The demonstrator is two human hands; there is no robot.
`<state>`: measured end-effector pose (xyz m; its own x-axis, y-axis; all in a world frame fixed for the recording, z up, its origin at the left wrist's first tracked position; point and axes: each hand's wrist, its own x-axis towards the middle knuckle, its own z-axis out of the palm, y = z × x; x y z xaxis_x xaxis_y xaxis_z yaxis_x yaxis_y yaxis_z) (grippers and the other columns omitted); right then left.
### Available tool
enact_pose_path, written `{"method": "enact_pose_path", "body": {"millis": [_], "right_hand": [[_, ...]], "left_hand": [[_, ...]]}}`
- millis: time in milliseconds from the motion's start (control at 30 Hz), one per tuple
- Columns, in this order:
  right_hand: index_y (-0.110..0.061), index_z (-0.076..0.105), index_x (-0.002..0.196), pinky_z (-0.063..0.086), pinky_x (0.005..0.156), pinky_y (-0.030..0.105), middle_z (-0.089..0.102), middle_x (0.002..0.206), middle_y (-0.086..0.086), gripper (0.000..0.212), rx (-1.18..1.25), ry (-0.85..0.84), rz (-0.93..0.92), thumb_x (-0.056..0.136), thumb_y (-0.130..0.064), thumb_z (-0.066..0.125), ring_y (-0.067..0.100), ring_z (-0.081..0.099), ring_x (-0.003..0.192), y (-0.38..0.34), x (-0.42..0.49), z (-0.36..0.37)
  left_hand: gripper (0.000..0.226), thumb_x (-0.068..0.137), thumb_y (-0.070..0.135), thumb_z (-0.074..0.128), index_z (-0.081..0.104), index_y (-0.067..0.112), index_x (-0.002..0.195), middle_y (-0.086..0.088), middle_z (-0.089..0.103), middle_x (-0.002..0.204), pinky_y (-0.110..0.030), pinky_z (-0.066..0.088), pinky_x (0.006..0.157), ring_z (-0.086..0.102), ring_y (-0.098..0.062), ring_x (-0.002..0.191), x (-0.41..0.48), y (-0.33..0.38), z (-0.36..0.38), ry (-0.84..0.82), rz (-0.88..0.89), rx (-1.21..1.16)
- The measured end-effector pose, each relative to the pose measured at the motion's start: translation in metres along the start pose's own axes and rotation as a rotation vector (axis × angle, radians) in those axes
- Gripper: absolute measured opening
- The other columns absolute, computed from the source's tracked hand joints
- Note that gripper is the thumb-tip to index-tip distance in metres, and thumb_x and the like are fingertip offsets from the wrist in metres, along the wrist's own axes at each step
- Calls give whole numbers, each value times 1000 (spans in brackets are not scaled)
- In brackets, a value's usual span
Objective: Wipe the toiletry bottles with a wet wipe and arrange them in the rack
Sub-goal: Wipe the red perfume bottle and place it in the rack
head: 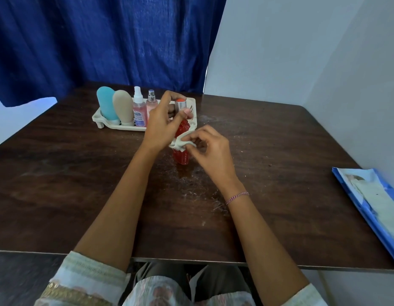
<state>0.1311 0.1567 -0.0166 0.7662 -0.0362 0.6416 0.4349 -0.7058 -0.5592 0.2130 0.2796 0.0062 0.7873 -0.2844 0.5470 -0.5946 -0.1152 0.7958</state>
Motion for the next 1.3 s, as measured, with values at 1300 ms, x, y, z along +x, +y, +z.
{"method": "enact_pose_path", "body": {"millis": [1300], "right_hand": [[-6, 69, 91, 44, 69, 8, 58, 92, -5, 14, 65, -18, 52, 77, -4, 72, -2, 53, 72, 1, 0, 3]], "left_hand": [[19, 97, 11, 48, 51, 18, 114, -6, 70, 102, -34, 54, 85, 64, -24, 106, 3, -12, -16, -169, -171, -531]]}}
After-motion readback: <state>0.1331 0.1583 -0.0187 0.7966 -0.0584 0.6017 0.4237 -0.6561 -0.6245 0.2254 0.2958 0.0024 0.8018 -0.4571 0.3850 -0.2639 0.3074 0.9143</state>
